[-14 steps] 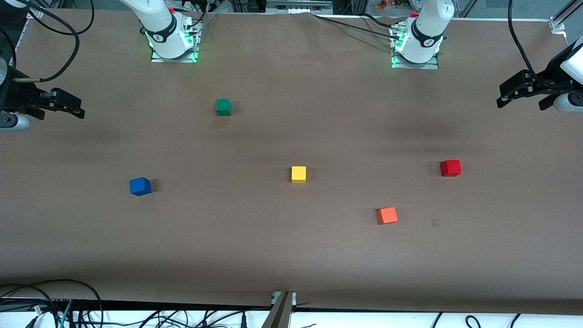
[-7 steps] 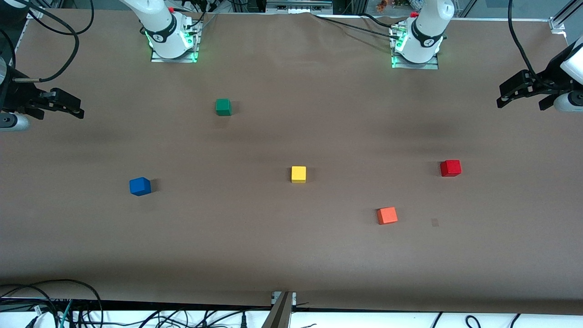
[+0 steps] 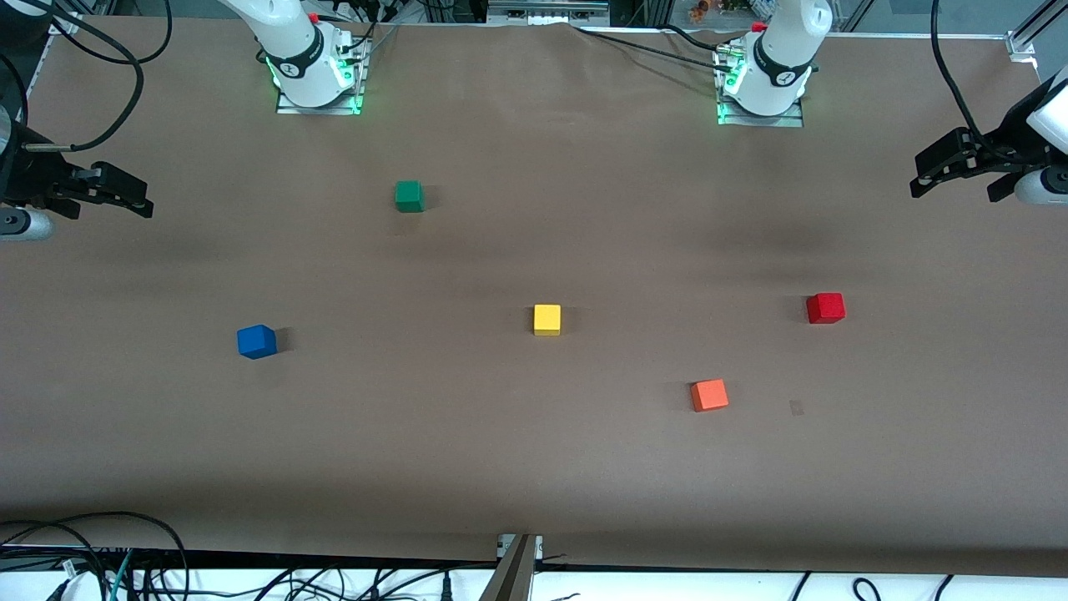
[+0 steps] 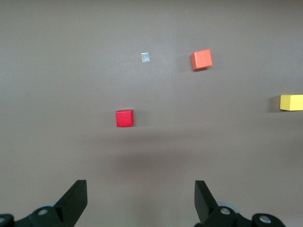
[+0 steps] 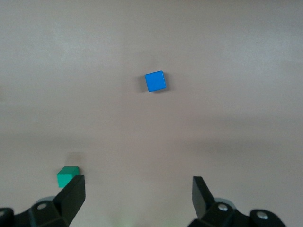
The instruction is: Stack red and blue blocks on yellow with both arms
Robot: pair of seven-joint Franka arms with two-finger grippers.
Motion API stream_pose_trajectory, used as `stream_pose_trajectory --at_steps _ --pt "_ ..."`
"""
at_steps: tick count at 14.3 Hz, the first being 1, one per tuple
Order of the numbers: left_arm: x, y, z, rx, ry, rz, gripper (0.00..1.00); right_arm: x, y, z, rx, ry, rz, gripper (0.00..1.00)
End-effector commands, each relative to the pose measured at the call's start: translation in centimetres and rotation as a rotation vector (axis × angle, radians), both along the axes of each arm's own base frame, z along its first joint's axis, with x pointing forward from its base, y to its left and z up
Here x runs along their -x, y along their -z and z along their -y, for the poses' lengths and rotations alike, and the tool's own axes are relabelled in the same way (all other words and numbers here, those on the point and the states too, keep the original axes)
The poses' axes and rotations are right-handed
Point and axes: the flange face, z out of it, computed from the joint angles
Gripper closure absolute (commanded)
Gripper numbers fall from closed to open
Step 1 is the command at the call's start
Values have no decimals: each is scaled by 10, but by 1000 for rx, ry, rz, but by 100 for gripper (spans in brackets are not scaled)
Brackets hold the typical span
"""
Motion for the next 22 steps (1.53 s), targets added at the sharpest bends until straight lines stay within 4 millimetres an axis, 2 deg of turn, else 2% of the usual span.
stream_pose_trajectory --at_steps 1,7,10,13,15,18,20,22 --pt "1 -5 -3 13 10 5 0 3 -3 2 8 -2 -2 0" --pt "3 -6 -4 8 7 2 0 3 -3 2 8 -2 -2 0" --pt "4 5 -4 7 14 -33 0 3 -3 3 8 -1 -2 0" --pt "-5 69 -9 3 20 -54 0 3 -3 3 9 -1 -2 0" --pt "-11 119 -31 6 51 -11 0 3 -2 3 9 -1 -4 0" --pt "-13 170 -72 15 103 37 0 3 -3 3 9 -1 -2 0" --pt "-11 200 -76 10 104 55 0 3 -3 3 9 -1 -2 0" --pt "-1 233 -78 3 97 83 0 3 -2 3 9 -1 -4 0"
